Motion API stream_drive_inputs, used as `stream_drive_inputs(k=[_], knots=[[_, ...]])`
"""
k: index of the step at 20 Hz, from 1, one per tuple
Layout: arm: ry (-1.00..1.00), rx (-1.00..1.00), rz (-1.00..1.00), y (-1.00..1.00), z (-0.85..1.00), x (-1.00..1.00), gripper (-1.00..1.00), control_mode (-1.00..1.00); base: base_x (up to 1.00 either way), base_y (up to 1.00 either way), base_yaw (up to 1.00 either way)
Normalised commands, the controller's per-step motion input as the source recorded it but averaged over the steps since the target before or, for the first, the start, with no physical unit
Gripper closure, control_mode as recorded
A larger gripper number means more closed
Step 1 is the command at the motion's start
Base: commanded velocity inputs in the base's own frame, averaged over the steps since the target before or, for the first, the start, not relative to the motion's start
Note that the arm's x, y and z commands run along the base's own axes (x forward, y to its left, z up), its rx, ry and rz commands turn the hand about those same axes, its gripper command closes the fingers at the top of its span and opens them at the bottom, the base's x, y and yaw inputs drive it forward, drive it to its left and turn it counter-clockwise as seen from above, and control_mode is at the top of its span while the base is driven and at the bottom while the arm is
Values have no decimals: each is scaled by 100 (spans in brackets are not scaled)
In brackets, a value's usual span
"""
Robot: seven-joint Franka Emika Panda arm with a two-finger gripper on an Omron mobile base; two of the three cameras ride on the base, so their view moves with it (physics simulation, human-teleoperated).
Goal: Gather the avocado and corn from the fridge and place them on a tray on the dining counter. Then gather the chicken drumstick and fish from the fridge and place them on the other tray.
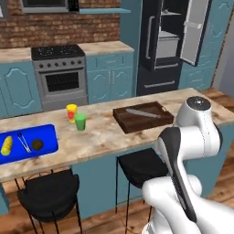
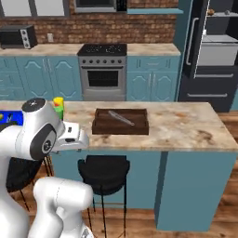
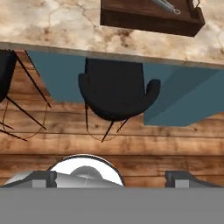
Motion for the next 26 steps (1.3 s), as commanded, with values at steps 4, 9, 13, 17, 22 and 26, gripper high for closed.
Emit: stream_drive_inputs(k=[4, 9, 13, 17, 22, 26], knots=[[0, 0, 0, 0, 0, 0, -100, 100, 0, -100, -14], [0, 0, 0, 0, 0, 0, -100, 100, 0, -100, -13], [0, 0, 0, 0, 0, 0, -100, 100, 0, -100, -11], [0, 0, 0, 0, 0, 0, -100, 100, 0, -100, -10], [0, 0, 0, 0, 0, 0, -100, 100, 2, -100, -9], [0, 0, 0, 0, 0, 0, -100, 100, 16, -100, -8]])
